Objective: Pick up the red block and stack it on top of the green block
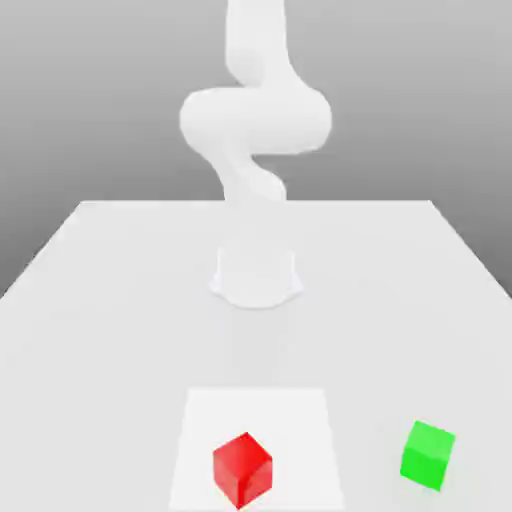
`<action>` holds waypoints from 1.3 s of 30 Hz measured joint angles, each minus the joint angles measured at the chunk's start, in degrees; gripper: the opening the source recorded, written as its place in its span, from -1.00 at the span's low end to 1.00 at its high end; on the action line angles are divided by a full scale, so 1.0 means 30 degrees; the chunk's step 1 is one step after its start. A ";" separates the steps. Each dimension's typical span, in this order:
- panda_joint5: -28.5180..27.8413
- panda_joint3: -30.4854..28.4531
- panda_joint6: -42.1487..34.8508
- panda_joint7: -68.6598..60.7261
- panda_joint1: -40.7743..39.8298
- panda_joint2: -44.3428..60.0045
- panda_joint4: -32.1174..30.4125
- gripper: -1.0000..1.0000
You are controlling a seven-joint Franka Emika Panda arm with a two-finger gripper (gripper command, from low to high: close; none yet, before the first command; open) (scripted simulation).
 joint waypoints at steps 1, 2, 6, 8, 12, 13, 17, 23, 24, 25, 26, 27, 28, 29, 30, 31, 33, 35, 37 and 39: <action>-0.0184 0.0345 0.0286 0.0779 -0.0389 0.0753 -0.0154 0.00; -0.0383 0.0653 0.0561 0.1543 -0.0735 0.1478 -0.0302 0.00; -0.1106 0.1844 0.1621 0.4466 -0.2095 0.4289 -0.0873 0.00; -0.1513 0.2321 0.2134 0.5954 -0.2655 0.5690 -0.1152 0.00; -0.2319 0.3013 0.3185 0.8905 -0.3534 0.8492 -0.1717 0.00; -0.2489 0.3126 0.3446 0.9617 -0.3699 0.9190 -0.1858 0.00; -0.2981 0.3279 0.4504 1.2358 -0.4083 1.1943 -0.2425 0.00; -0.2240 0.3164 0.6220 1.5401 -0.4052 1.5820 -0.3327 0.00; -0.1876 0.3198 0.6520 1.5736 -0.4040 1.6424 -0.3484 0.00; -0.1762 0.3172 0.6923 1.6028 -0.4011 1.7055 -0.3534 0.00; -0.1821 0.3004 0.7410 1.6265 -0.3871 1.7711 -0.3499 0.00; -0.2039 0.2803 0.7943 1.6524 -0.3721 1.8388 -0.3423 0.00; -0.2311 0.2552 0.8499 1.6774 -0.3529 1.9078 -0.3328 0.00; -0.2594 0.2252 0.9065 1.7007 -0.3288 1.9776 -0.3226 0.00; -0.2814 0.1956 0.9570 1.7181 -0.3040 2.0396 -0.3134 -1.00; -0.2814 0.1956 0.9570 1.7181 -0.3040 2.0396 -0.3134 -1.00; -0.2819 0.1958 0.9589 1.7185 -0.3040 2.0396 -0.3134 -1.00; -0.2826 0.1960 0.9619 1.7192 -0.3043 2.0397 -0.3134 -1.00; -0.2858 0.1877 0.9698 1.7234 -0.2964 2.0505 -0.3118 -1.00; -0.2348 0.2287 0.8858 1.6855 -0.3275 1.9473 -0.3284 -1.00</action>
